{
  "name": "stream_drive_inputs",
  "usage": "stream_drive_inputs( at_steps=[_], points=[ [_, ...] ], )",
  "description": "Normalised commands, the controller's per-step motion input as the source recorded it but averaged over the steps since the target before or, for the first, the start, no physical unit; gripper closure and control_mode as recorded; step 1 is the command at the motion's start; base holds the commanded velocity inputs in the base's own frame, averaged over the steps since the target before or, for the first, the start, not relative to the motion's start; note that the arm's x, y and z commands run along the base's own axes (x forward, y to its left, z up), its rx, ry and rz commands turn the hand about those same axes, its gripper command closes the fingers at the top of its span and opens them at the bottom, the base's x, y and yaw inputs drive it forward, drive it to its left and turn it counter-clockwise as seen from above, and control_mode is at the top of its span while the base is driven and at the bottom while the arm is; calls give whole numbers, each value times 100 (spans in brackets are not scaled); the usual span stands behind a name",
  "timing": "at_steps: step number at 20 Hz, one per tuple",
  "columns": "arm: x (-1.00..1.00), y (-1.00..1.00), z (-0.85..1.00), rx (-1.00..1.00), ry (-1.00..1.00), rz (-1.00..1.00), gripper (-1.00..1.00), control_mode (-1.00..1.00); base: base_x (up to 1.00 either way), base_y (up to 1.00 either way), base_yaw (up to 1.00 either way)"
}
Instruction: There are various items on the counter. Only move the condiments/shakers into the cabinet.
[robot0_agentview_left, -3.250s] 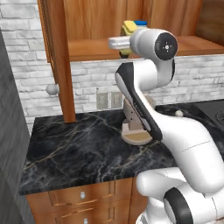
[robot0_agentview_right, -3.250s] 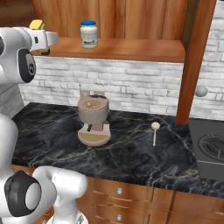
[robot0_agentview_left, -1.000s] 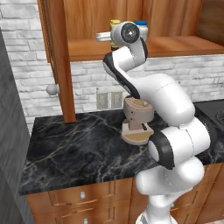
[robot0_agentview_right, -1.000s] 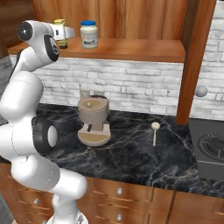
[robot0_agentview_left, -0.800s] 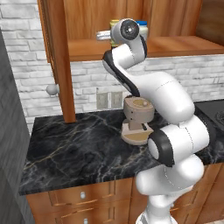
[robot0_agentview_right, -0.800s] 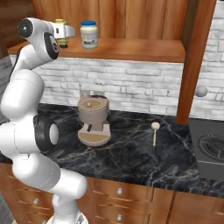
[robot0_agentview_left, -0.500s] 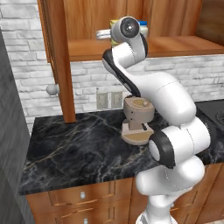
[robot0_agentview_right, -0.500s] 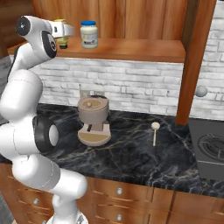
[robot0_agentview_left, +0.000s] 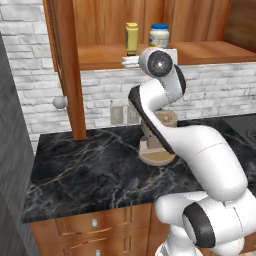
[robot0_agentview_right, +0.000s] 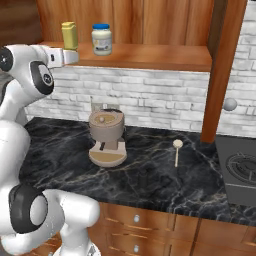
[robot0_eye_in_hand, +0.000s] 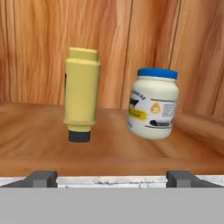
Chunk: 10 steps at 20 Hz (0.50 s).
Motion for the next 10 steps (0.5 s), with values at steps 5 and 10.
stream_drive_inputs(
  at_steps=[5, 10],
  points=[
    [-100, -65, -73, 4, 0, -31, -100, -100, 0, 0, 0],
    [-100, -79, -84, 6, 11, -35, -100, -100, 0, 0, 0]
  ],
)
